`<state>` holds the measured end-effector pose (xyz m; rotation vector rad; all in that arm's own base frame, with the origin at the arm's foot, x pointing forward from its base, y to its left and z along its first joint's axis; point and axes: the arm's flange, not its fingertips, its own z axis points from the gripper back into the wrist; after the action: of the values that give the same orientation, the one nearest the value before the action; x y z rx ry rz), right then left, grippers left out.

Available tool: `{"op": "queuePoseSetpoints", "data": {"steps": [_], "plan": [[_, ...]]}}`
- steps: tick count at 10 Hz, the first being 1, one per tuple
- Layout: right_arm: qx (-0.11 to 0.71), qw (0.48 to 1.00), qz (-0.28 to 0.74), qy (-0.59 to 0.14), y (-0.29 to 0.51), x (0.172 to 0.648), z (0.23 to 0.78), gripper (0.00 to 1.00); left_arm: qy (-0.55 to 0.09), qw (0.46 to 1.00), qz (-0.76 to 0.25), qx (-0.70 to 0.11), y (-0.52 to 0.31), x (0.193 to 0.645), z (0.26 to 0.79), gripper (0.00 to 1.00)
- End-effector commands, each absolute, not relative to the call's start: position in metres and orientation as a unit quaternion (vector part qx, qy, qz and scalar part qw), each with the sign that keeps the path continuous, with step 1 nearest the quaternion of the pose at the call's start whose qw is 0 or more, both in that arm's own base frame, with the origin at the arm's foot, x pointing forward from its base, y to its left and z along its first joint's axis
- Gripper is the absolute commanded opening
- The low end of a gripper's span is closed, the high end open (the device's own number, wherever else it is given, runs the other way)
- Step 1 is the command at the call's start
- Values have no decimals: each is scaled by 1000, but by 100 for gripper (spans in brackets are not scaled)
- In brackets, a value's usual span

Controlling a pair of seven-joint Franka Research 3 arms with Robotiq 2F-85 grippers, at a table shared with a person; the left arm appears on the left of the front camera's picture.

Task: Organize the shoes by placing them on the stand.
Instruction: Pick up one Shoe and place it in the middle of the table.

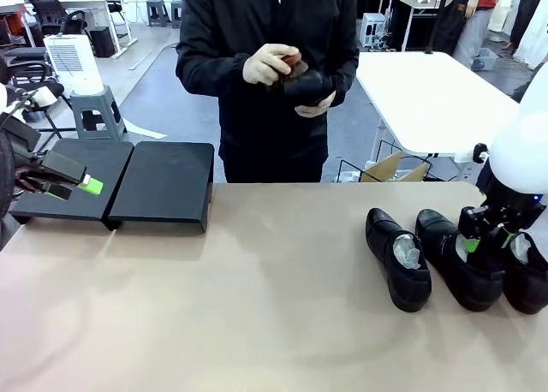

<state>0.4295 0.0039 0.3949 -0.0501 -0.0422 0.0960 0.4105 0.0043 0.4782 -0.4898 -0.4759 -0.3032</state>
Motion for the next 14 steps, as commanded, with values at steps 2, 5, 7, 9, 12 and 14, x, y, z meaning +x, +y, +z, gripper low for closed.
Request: {"op": "queuePoseSetpoints", "data": {"steps": [2, 5, 7, 9, 12, 14], "plan": [[-25, 999, 23, -20, 1, 429, 381, 63, -232, 930, -157, -237, 7, 411, 477, 100], [-16, 1000, 9, -7, -8, 434, 367, 63, -232, 930, -157, -237, 7, 411, 477, 100], [-6, 1000, -1, -10, -14, 438, 360, 63, -232, 930, -157, -237, 7, 411, 477, 100], [0, 1000, 1, -9, -13, 437, 356, 63, -232, 930, -157, -237, 7, 411, 477, 100], [-2, 1000, 10, -14, -13, 436, 347, 63, -232, 930, -157, -237, 7, 411, 477, 100], [-7, 999, 19, -26, -15, 434, 347, 57, -232, 930, -157, -237, 7, 411, 477, 100]]}}
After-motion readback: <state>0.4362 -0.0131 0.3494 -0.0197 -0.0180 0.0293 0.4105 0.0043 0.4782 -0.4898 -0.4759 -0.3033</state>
